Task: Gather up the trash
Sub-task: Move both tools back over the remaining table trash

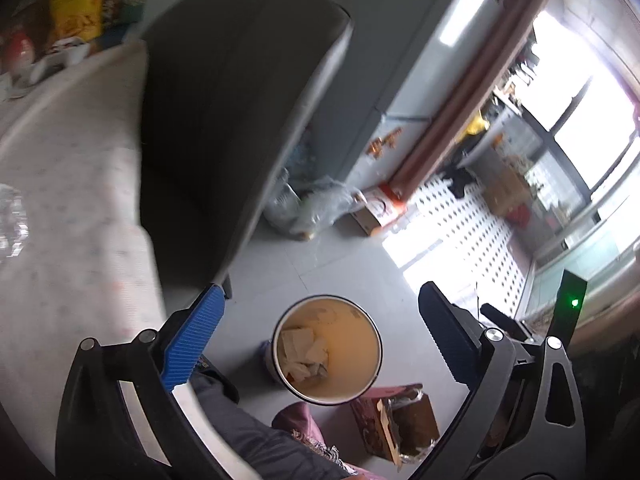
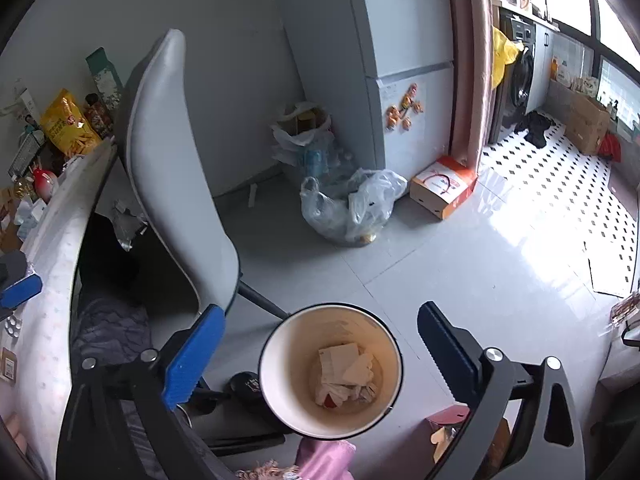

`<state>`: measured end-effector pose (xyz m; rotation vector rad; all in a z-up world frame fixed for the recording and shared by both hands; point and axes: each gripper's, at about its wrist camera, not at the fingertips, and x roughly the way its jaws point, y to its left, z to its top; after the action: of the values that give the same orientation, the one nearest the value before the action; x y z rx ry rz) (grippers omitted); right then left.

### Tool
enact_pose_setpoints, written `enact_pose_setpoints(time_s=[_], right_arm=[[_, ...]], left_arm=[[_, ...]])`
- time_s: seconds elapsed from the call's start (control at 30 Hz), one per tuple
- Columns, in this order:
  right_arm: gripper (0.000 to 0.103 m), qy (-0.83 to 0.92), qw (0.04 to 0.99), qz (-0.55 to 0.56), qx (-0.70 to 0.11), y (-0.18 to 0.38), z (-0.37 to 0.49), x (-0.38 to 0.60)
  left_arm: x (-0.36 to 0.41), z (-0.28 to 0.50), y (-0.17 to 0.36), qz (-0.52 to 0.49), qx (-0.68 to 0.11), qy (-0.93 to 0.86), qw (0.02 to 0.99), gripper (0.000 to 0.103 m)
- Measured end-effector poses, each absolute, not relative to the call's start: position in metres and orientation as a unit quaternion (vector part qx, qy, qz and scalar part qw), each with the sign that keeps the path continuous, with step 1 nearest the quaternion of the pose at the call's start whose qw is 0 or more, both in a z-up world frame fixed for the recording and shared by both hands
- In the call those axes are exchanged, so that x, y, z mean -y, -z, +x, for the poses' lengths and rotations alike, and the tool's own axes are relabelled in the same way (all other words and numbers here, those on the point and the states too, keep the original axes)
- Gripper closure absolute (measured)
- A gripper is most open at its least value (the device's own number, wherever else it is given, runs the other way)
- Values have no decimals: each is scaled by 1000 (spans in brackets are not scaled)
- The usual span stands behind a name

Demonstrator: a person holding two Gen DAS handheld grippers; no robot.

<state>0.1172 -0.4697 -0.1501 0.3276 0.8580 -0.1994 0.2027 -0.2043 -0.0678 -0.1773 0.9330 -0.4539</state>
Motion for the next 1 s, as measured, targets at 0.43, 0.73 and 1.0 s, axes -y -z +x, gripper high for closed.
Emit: enact_pose_setpoints(time_s=[0.43, 0.73, 1.0], right_arm=[[8, 39, 908, 135, -395, 115, 133, 405], [8, -10, 916, 106, -388, 93, 142, 353], [8, -59, 920, 66, -381, 75, 146, 293]], left_arm=[[105, 189, 37, -114, -392, 146, 901, 6], [26, 173, 35, -123, -366, 65, 920, 6], [-31, 161, 47, -141, -372, 34, 917, 13]])
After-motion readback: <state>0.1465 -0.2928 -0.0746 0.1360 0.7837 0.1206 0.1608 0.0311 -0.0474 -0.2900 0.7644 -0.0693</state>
